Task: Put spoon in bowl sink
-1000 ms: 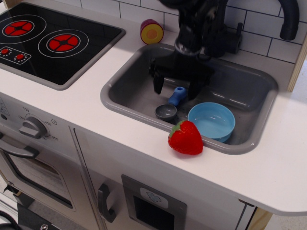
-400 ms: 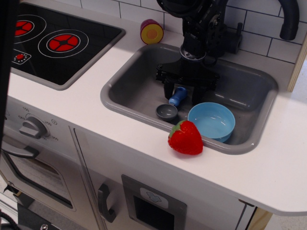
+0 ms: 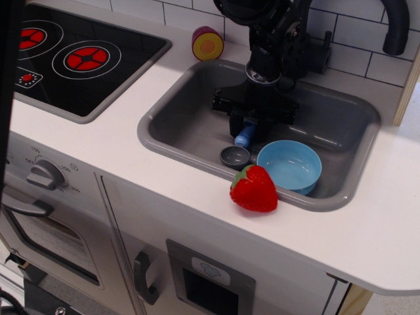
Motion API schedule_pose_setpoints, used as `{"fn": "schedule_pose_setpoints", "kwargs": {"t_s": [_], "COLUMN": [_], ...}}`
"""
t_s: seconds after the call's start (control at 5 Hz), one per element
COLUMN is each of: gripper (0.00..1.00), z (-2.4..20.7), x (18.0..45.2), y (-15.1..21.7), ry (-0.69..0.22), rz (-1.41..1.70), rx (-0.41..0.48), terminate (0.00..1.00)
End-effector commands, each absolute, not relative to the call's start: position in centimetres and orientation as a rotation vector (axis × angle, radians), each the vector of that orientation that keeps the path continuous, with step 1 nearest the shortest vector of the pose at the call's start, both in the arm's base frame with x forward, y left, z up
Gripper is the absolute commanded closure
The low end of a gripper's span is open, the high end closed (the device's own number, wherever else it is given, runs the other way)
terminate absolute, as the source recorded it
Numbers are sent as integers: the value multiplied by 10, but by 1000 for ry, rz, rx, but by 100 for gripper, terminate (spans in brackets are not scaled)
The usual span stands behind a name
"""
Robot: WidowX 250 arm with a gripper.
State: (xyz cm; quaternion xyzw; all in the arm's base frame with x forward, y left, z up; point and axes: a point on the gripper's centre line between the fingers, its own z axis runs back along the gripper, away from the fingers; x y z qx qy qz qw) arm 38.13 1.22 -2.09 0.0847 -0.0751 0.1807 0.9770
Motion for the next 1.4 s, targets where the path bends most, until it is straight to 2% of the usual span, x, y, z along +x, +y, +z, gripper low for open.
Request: {"fn": "schedule_pose_setpoints", "kwargs": {"t_s": [0.0, 0.4, 0.6, 0.8, 1.2], "gripper": [100, 100, 100, 100, 100], "z": [36, 54, 57, 59, 49], "x": [386, 384, 383, 382, 392], "y": [34, 21, 2, -18, -51], "ry": [-199, -232, -270, -291, -320], "rz": [375, 506, 558, 588, 613], "rx": [137, 73, 84, 89, 115], "terminate": [0, 0, 0, 0, 0]}}
